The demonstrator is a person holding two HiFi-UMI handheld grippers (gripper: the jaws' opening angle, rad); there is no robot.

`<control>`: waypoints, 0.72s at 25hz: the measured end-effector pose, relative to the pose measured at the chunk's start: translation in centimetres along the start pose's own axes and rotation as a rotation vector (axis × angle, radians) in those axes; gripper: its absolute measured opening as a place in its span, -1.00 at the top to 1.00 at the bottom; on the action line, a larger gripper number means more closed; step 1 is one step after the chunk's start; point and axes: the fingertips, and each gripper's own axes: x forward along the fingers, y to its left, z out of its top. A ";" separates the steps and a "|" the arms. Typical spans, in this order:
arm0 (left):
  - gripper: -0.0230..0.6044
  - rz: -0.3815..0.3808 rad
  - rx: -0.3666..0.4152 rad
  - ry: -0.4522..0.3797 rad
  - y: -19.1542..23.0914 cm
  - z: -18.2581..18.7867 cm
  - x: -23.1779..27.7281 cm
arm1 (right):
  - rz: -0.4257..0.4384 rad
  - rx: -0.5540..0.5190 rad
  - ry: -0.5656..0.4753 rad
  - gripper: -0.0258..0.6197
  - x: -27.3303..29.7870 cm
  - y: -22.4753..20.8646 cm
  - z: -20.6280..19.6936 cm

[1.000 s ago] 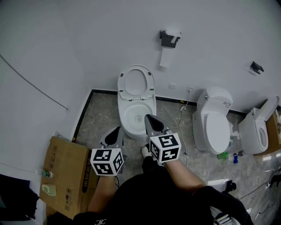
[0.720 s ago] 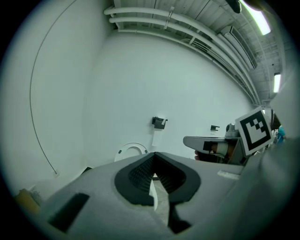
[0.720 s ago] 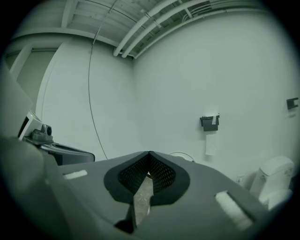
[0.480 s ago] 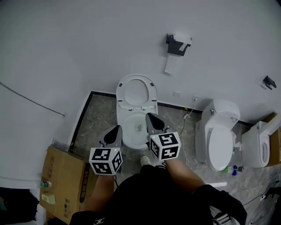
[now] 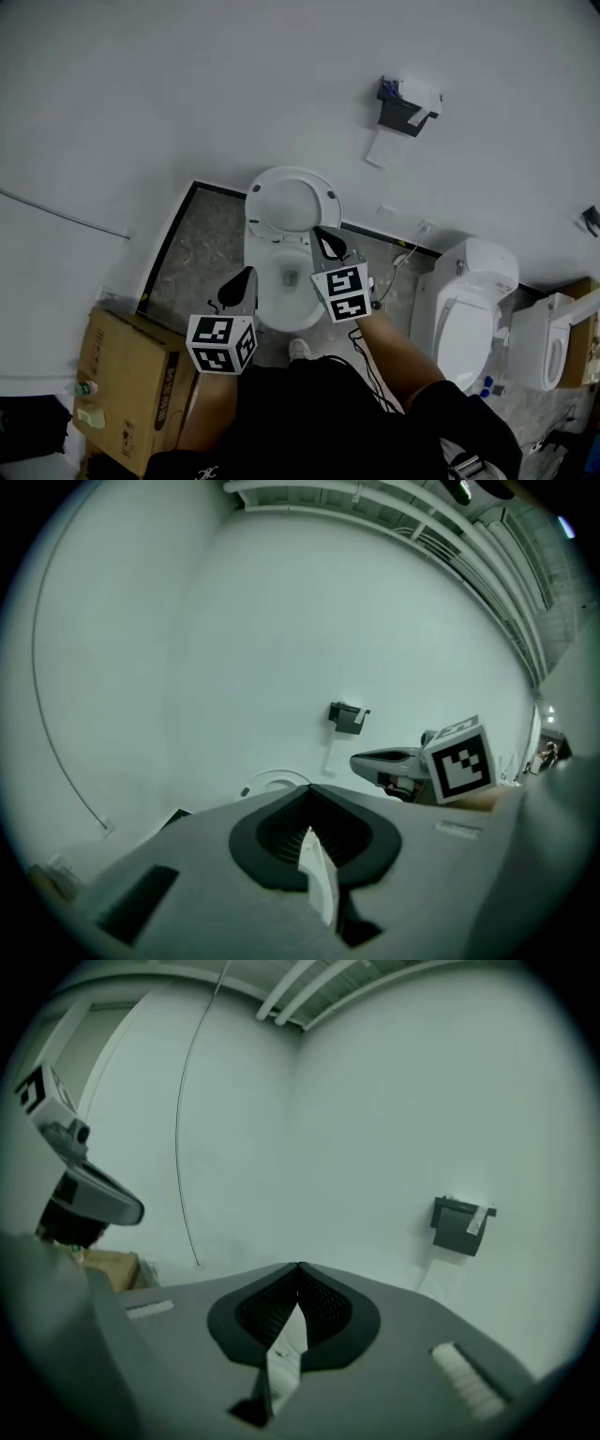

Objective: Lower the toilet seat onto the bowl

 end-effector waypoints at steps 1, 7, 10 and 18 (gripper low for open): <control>0.90 0.008 -0.007 0.008 0.4 -0.1 0.4 | -0.011 -0.046 0.016 0.89 1.2 -0.9 -0.3; 0.90 0.052 -0.040 0.052 2.9 -0.7 1.7 | -0.010 -0.253 0.091 0.81 9.0 -5.0 -1.4; 0.90 0.071 -0.059 0.063 3.8 -1.2 1.8 | 0.002 -0.357 0.150 0.77 13.1 -6.4 -2.7; 0.90 0.140 -0.119 0.103 7.0 -2.9 1.9 | 0.005 -0.518 0.271 0.69 22.9 -8.9 -6.1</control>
